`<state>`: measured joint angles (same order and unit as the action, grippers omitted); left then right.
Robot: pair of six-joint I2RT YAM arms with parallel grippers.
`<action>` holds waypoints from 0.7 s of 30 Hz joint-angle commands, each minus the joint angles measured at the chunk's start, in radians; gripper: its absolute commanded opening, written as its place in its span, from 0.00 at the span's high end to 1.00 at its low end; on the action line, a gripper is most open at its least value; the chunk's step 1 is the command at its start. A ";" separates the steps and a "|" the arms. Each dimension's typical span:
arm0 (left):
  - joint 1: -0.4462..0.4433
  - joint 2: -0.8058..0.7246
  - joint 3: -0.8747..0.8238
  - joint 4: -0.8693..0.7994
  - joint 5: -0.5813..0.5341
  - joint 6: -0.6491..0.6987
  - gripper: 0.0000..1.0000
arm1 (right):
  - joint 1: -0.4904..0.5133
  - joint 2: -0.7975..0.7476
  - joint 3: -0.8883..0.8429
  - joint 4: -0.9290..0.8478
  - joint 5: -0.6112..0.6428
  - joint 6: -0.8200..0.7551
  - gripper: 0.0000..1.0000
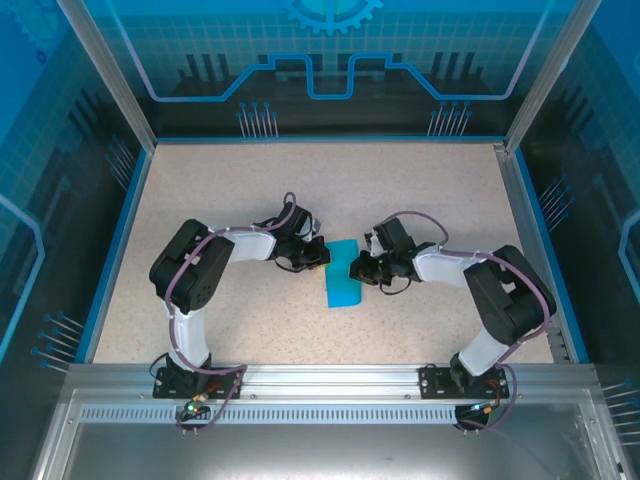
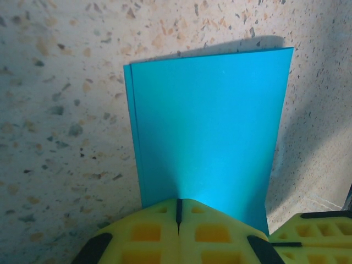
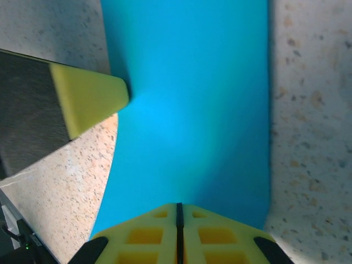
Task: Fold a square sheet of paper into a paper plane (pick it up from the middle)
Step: Fold the square sheet of paper in half at the center of the table.
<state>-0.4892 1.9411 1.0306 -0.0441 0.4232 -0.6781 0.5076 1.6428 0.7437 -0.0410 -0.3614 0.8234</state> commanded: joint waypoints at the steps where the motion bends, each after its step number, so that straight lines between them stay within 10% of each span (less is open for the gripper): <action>1: 0.004 0.081 -0.079 -0.220 -0.174 0.012 1.00 | 0.011 0.022 -0.013 0.001 -0.036 0.011 0.91; 21: 0.003 0.086 -0.084 -0.217 -0.182 -0.002 1.00 | 0.019 0.030 -0.083 0.002 -0.054 0.013 0.91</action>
<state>-0.4892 1.9411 1.0283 -0.0422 0.4229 -0.6804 0.5091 1.6768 0.6968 0.0166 -0.3908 0.8318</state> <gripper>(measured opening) 0.050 0.093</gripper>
